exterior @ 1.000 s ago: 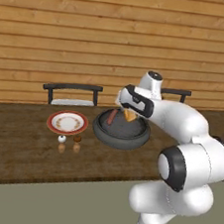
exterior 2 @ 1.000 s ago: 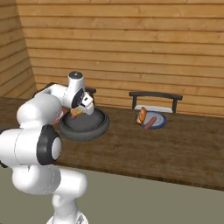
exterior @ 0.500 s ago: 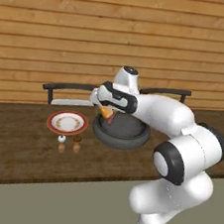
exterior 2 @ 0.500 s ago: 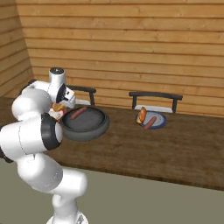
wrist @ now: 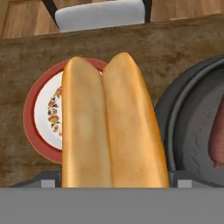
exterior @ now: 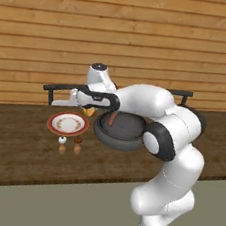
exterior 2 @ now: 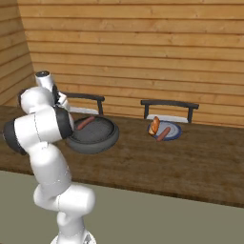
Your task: Place one bun and one sausage from the bowl on each plate.
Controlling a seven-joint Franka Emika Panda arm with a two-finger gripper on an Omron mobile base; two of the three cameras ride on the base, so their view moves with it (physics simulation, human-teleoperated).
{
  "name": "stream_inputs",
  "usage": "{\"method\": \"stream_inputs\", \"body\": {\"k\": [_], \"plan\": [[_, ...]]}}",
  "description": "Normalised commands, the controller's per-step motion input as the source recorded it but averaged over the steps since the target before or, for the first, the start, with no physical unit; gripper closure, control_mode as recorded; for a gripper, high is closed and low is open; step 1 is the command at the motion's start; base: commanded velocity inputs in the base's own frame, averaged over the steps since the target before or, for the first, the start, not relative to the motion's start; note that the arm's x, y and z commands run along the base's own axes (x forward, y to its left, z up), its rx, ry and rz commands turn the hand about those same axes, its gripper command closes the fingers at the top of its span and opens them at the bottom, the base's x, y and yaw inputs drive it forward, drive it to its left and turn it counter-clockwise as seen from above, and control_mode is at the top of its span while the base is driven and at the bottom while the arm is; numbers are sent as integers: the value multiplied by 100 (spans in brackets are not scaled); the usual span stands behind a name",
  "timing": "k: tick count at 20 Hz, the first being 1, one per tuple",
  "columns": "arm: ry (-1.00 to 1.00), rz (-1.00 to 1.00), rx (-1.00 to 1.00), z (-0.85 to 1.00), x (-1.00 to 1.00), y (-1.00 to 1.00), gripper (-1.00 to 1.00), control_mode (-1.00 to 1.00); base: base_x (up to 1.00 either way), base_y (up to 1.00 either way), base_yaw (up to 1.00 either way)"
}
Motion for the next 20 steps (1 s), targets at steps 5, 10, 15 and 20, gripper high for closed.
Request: {"method": "stream_inputs", "body": {"k": [5,10,15,20], "plan": [[7,3,0,-62,31,5,100,-100,0,0,0],[1,3,0,-73,22,0,100,-100,0,0,0],[0,3,0,-47,17,16,100,-100,0,0,0],[0,1,0,-15,20,22,100,-100,0,0,0]]}}
